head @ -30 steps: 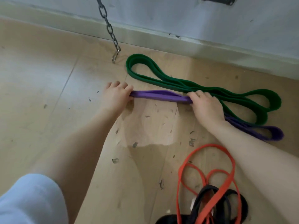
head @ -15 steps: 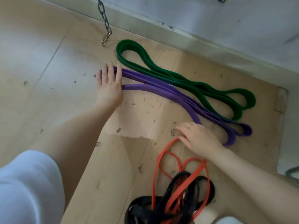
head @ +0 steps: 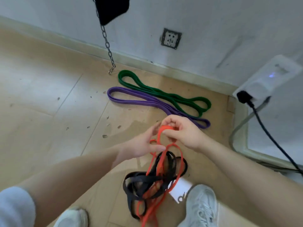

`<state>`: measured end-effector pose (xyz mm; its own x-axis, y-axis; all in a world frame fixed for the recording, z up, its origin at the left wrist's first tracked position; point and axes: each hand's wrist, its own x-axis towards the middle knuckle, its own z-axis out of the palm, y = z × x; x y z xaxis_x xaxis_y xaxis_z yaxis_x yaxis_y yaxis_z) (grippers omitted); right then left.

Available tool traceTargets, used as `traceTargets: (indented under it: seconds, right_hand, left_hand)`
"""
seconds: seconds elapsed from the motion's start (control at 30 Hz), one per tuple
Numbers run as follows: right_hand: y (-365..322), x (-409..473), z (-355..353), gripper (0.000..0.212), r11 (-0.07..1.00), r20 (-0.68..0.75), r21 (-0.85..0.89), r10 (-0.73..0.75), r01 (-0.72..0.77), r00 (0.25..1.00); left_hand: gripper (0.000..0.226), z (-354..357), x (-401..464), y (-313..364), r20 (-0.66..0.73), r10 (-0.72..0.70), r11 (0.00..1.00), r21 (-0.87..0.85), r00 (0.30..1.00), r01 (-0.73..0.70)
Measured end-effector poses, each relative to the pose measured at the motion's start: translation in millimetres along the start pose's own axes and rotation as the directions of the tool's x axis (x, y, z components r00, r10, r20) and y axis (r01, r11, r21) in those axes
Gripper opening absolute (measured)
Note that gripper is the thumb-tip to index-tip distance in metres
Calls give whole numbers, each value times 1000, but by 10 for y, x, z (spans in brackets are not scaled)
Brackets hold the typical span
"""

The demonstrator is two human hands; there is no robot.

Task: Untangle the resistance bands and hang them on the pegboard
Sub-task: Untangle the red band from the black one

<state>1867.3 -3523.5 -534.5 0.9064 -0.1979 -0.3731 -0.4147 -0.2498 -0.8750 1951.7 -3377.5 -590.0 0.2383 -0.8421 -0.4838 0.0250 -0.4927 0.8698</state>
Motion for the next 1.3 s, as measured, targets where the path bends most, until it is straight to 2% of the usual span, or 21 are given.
traceTargets:
  seconds: [0.07,0.13,0.2,0.27,0.37,0.43,0.5,0.53,0.6,0.63,0.7,0.73,0.77,0.8,0.87,0.93,1.03,1.1,1.17,1.23,1.3]
  right_hand:
    - [-458,-347,2,18,982,-54,174,-71,79,996]
    - [-856,-680,21,18,905,-126,395,-114,155,985]
    - [-1231,-999,54,18,746,-151,629,-160,220,975]
    - [-1614,-1287,47,15,525,-212,799,-208,292,955]
    - [-2170,-1674,-49,17,170,-389,886,-231,431,892]
    - [-2512,-1913,-151,21,-39,-442,894,-232,446,866]
    - [-2841,-2135,-232,23,-181,-468,883,-262,434,844]
    - [-2983,-2235,-266,23,-204,-488,872,-274,445,829]
    - [-3207,-2404,-332,23,-162,-536,844,-289,511,793]
    - [-3270,-2473,-348,21,-59,-551,826,-293,561,781]
    - [-3238,-2535,-319,13,278,-566,723,-288,633,773]
    - [-3150,-2549,-254,18,435,-547,659,-284,614,788]
    - [-3015,-2554,-169,36,575,-518,597,-257,560,816]
    - [-2850,-2562,-66,50,677,-490,541,-230,500,841]
    - [-2514,-2601,168,55,802,-385,427,-256,417,887]
    - [-2256,-2650,374,47,865,-267,295,-334,407,904]
    - [-2052,-2653,564,25,886,-218,195,-379,421,899]
    - [-1997,-2598,645,20,893,-240,91,-410,441,880]
    - [-1994,-2535,683,26,897,-296,-8,-424,441,856]
    - [-2005,-2464,678,32,903,-350,6,-401,430,847]
    - [-2022,-2388,644,28,906,-380,65,-366,419,849]
  left_hand:
    - [65,187,-321,333,35,44,995,-94,998,-40]
    - [56,305,-642,628,28,72,988,-141,997,-67]
    - [42,367,-950,885,-24,121,980,-156,992,-123]
    - [29,398,-1250,1166,-143,191,965,-154,971,-213]
    - [22,470,-1747,1577,-303,311,929,-102,901,-355]
    - [23,518,-2057,1831,-401,386,890,-74,831,-449]
    - [24,561,-2353,2099,-508,441,829,-86,740,-553]
    - [24,583,-2490,2245,-547,465,795,-88,696,-600]
    - [24,637,-2735,2548,-581,516,735,-77,630,-673]
    - [24,664,-2843,2693,-588,539,712,-65,603,-699]
    - [24,713,-3029,2944,-621,562,670,-46,547,-741]
    - [22,735,-3102,3039,-641,559,654,-48,525,-755]
    - [20,757,-3161,3119,-659,550,643,-56,512,-763]
    - [19,776,-3207,3183,-675,535,639,-70,508,-766]
    - [17,803,-3257,3250,-709,491,641,-100,507,-761]
    - [16,795,-3245,3233,-745,433,640,-143,508,-755]
    - [13,736,-3166,3083,-786,326,671,-199,526,-714]
    - [11,668,-3100,2962,-797,265,669,-253,542,-699]
    - [12,561,-3026,2858,-806,200,647,-318,557,-693]
    - [17,439,-2954,2765,-803,139,633,-379,580,-675]
    - [13,343,-2875,2678,-784,142,641,-392,605,-660]
